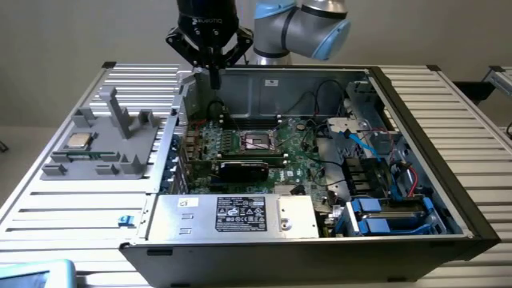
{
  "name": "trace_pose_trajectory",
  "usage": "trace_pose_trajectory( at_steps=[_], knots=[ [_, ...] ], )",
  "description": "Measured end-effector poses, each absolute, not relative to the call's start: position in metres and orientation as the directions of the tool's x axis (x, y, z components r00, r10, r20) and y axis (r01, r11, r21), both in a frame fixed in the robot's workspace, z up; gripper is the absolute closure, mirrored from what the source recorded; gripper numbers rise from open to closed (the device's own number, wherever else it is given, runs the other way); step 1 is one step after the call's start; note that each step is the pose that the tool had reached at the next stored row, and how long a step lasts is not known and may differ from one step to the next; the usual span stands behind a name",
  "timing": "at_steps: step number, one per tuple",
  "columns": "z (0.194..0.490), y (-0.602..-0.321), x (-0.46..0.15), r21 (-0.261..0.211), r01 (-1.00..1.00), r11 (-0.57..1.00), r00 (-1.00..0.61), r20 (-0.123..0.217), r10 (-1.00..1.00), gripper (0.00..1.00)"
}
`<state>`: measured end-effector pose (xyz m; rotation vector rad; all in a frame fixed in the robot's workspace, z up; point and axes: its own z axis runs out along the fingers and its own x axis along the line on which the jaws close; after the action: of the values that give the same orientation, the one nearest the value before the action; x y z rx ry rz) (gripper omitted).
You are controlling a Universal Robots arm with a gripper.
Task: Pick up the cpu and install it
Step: 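Reach for the cpu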
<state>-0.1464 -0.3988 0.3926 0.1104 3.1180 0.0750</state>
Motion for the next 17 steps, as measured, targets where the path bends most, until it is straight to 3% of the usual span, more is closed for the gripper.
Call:
trace_pose_trajectory(
  at_steps=[17],
  knots=[
    [0.39,-0.395,-0.22,0.052,0.069,0.996,-0.997,-0.018,0.07,0.89]
  ],
)
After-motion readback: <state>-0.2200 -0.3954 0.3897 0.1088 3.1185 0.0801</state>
